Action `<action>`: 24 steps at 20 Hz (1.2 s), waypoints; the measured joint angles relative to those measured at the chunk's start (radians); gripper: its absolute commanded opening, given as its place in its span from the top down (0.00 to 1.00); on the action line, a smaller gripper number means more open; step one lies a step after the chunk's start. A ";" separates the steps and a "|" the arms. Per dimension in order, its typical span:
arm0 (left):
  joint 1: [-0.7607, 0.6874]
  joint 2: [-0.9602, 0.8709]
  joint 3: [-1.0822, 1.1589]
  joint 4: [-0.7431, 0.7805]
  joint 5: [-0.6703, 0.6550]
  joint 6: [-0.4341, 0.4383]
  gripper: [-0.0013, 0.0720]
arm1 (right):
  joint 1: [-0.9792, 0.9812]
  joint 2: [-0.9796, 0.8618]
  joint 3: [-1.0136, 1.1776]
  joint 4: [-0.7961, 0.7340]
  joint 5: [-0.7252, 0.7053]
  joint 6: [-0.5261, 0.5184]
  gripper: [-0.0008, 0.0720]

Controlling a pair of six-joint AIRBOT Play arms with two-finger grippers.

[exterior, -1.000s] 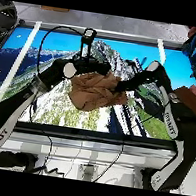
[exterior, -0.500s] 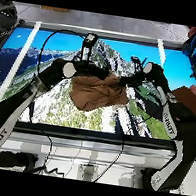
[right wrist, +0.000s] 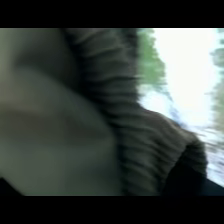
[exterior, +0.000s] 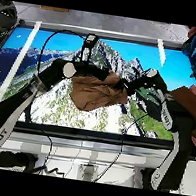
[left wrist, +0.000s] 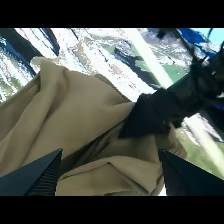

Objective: Fold the clothes and pants, and hang the long-sleeved shirts on hangers.

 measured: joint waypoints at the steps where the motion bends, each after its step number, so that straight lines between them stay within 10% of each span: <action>1: 0.000 0.001 0.000 0.015 0.000 0.000 0.02 | 0.018 -0.008 0.000 0.032 0.003 -0.017 0.05; 2: 0.000 0.002 0.000 0.038 -0.002 0.000 0.03 | 0.040 -0.014 0.000 0.058 0.004 -0.039 0.22; 4: 0.006 0.009 0.000 0.096 -0.007 0.000 0.09 | 0.086 -0.021 0.000 0.091 -0.018 -0.073 0.96; 7: 0.028 0.033 0.000 0.212 -0.052 0.000 0.94 | 0.138 -0.022 0.006 0.120 -0.088 -0.098 0.95; 24: 0.340 0.244 0.000 0.526 -0.563 0.004 0.96 | -0.517 0.372 0.158 0.283 -0.002 -0.034 0.95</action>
